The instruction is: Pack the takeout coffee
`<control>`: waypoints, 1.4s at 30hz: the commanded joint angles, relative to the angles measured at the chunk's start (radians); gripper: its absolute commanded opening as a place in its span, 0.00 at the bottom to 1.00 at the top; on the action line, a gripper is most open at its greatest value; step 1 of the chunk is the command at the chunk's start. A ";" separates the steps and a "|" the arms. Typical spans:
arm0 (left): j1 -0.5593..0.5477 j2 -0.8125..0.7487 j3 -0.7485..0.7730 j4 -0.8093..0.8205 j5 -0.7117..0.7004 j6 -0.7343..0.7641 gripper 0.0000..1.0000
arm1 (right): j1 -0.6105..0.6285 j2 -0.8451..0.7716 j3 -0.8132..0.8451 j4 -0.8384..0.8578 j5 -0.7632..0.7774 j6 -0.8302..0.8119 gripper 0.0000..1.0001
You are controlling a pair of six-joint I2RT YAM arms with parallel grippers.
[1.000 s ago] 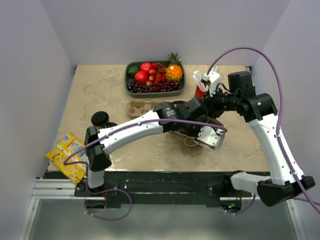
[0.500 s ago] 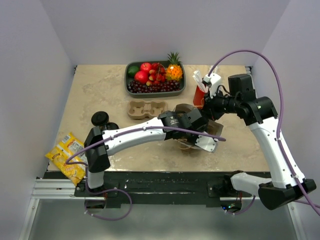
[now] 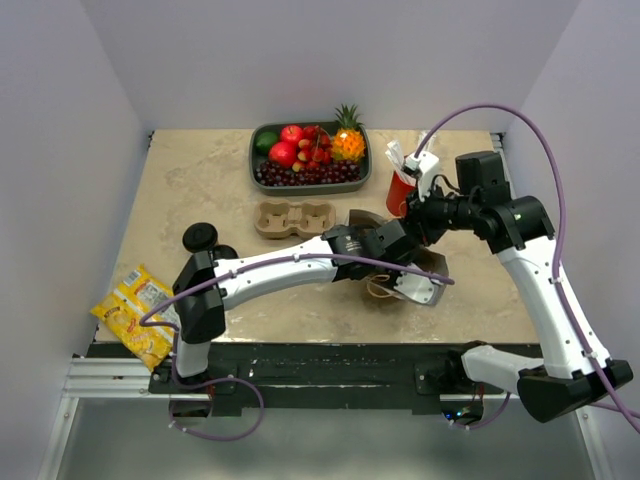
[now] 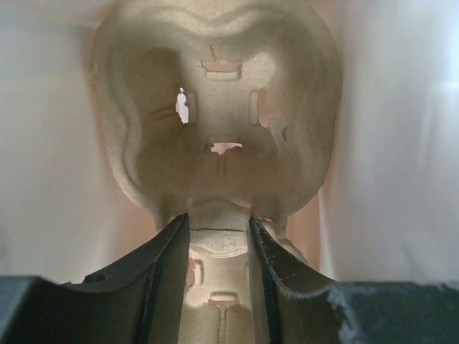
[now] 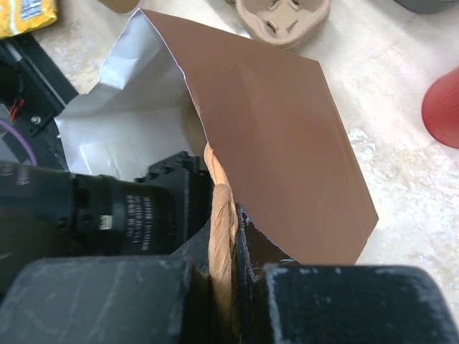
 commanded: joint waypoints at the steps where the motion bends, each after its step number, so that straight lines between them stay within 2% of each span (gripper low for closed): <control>1: 0.017 -0.055 -0.058 0.144 0.059 0.043 0.00 | 0.002 -0.017 0.003 0.002 -0.085 -0.057 0.00; 5: 0.052 -0.141 -0.179 0.276 0.102 0.052 0.00 | 0.002 -0.022 0.014 -0.021 -0.091 -0.107 0.00; 6: 0.057 -0.161 -0.248 0.335 0.102 0.061 0.00 | 0.003 -0.022 0.017 -0.028 -0.104 -0.112 0.00; 8: 0.071 -0.184 -0.281 0.351 0.128 0.081 0.00 | 0.003 -0.019 0.021 -0.033 -0.113 -0.120 0.00; 15: 0.092 -0.085 -0.238 0.265 0.109 0.077 0.00 | 0.005 -0.011 0.027 -0.061 -0.180 -0.149 0.00; 25: 0.103 -0.020 -0.242 0.311 0.110 0.085 0.00 | 0.022 -0.014 0.017 -0.064 -0.211 -0.138 0.00; 34: 0.106 0.021 -0.265 0.360 0.020 0.097 0.00 | 0.042 -0.013 0.000 -0.062 -0.243 -0.091 0.00; 42: 0.120 -0.026 -0.342 0.445 0.089 0.120 0.00 | 0.054 -0.025 -0.002 -0.054 -0.275 -0.058 0.00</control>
